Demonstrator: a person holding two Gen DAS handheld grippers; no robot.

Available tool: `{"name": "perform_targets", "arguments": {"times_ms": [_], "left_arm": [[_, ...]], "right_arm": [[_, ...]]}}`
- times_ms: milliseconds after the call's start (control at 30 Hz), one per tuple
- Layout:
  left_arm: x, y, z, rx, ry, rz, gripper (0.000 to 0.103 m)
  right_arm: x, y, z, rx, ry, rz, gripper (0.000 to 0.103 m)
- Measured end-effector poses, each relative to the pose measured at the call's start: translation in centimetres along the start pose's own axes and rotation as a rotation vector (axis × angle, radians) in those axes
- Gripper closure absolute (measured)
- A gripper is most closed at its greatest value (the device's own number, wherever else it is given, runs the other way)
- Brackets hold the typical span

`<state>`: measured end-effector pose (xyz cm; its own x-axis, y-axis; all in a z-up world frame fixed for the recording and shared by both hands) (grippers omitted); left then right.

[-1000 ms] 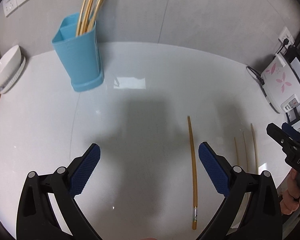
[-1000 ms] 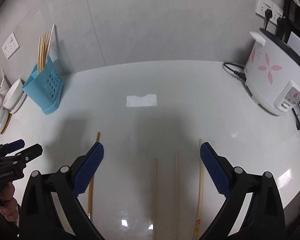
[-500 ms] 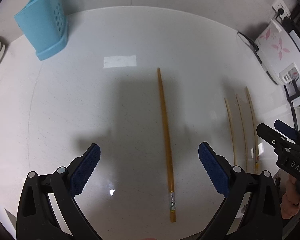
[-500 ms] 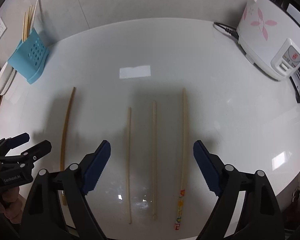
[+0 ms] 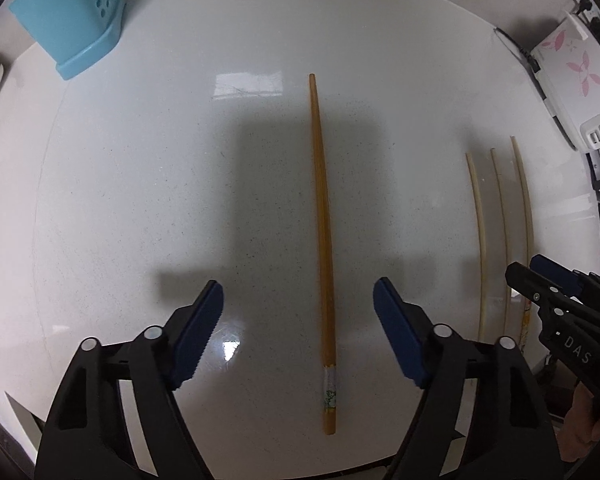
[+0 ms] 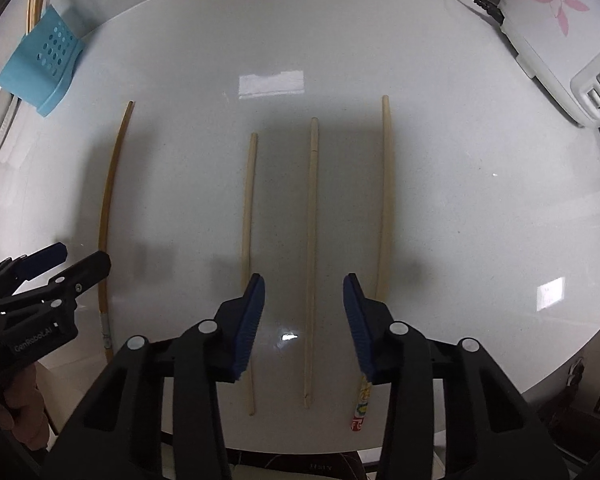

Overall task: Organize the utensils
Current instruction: 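Move both open tools back over the remaining chopsticks on the table, then close the right tool on a plain wooden chopstick while the left tool grasps a yellow chopstick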

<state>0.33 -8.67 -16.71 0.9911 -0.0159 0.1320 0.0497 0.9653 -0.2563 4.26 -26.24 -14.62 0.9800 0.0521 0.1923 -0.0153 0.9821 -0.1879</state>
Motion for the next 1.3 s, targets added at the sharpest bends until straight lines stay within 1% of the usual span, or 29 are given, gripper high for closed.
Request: {"name": "perform_targets", "arguments": {"times_ms": [33,100,167,233,267,333,367,400,467,533,633,733,967,1100,1167,1200,1300], "left_arm": [[0.0,-0.1,-0.1,0.002,0.009,0.003,0.036],[0.1,-0.3,-0.3,0.012,0.032,0.012,0.044],[0.2,-0.4,-0.2,0.035,0.037,0.012,0.051],[0.4,-0.6,-0.2,0.052,0.047,0.009,0.069],[0.4,-0.6,-0.1,0.056,0.056,0.016,0.072],[0.5,-0.5,-0.1,0.049,0.072,0.032,0.094],[0.6,-0.5,-0.1,0.050,0.079,0.030,0.097],[0.6,-0.5,0.0,0.047,0.080,0.030,0.097],[0.6,-0.3,0.1,0.030,0.081,0.038,0.097],[0.6,-0.1,0.2,0.020,0.079,0.044,0.097],[0.6,0.3,0.4,0.004,0.080,0.051,0.097],[0.8,0.6,0.6,-0.004,0.077,0.050,0.097],[1.0,1.0,1.9,-0.017,0.063,0.037,0.097],[1.2,1.1,2.8,-0.024,0.050,0.030,0.097],[0.9,1.4,3.4,-0.023,0.038,0.025,0.097],[1.3,1.6,3.5,-0.025,0.033,0.023,0.097],[1.3,1.5,4.4,-0.029,0.011,0.016,0.097]], "right_arm": [[0.2,0.1,-0.1,-0.011,0.009,0.007,0.069],[0.6,0.1,-0.4,-0.006,0.033,0.014,0.070],[0.9,0.2,-0.7,-0.012,0.051,0.016,0.072],[1.2,0.2,-1.0,-0.016,0.063,0.020,0.072],[1.4,0.2,-1.1,-0.016,0.066,0.022,0.074],[1.7,0.3,-1.4,-0.021,0.076,0.033,0.077],[2.1,0.5,-1.6,-0.024,0.082,0.035,0.079],[2.2,0.6,-1.7,-0.025,0.089,0.037,0.079],[2.3,0.8,-2.0,-0.029,0.100,0.043,0.085],[2.4,1.0,-2.0,-0.042,0.101,0.050,0.087],[2.7,1.3,-2.2,-0.034,0.118,0.045,0.099],[2.9,1.3,-2.4,-0.037,0.125,0.044,0.099],[3.1,1.6,-2.5,-0.042,0.105,0.044,0.100],[3.4,1.6,-1.6,-0.040,0.081,0.039,0.100],[3.6,1.7,-1.0,-0.020,0.057,0.035,0.100],[3.7,1.7,-0.7,-0.007,0.048,0.034,0.100],[3.6,1.9,0.4,-0.004,0.022,0.036,0.100]]}}
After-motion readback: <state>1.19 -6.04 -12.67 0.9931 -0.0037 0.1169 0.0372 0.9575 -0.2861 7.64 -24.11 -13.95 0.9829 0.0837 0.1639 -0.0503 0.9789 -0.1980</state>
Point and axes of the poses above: each gripper's, at about its wrist camera, not at the fingertips, and z roughly against the way its jaws point, y to its left, x to its top, the point moved 2 cm from there along -z, roughly the way its jaws point, and after that the axes turned 7 degrees about -x, right-handed, at the moved point
